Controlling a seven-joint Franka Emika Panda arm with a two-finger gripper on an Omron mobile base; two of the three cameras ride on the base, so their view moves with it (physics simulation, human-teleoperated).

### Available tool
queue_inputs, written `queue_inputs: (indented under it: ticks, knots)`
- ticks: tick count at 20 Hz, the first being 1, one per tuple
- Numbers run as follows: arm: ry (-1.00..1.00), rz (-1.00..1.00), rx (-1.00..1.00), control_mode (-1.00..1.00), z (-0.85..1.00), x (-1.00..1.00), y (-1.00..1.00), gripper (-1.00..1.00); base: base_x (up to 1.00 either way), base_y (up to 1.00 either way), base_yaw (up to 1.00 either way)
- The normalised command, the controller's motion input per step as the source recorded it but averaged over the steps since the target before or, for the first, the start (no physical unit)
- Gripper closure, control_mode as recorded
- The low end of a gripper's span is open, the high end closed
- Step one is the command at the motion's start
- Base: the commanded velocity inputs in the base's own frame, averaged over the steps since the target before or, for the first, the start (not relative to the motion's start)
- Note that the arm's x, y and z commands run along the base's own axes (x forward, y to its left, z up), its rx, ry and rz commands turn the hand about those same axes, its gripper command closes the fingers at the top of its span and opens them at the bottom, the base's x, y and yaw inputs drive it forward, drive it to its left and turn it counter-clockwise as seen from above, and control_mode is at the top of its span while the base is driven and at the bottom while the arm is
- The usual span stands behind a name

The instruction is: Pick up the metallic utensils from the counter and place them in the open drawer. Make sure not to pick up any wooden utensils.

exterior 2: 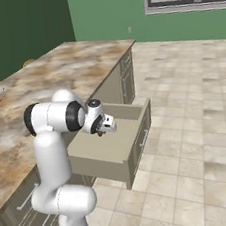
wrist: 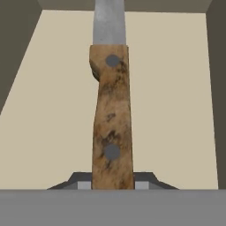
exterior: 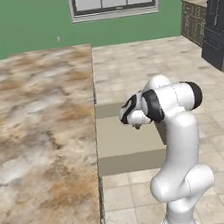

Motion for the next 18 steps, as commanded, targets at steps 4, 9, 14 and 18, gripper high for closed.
queue_inputs:
  ticks: [4,9,14,18]
  knots:
    - [0.0,0.0,0.0,-1.0,-0.51,0.05,-0.01,1.0,0.0,0.0,0.0]
    - [0.0,0.0,0.0,-1.0,-0.49,0.53,0.0,1.0,0.0,0.0,0.0]
    - [-0.01,0.0,0.0,-1.0,-0.33,0.63,0.0,-1.0,0.0,0.0,0.0]
    - [0.0,0.0,0.0,-1.0,-0.18,0.39,-0.02,-1.0,0.0,0.0,0.0]
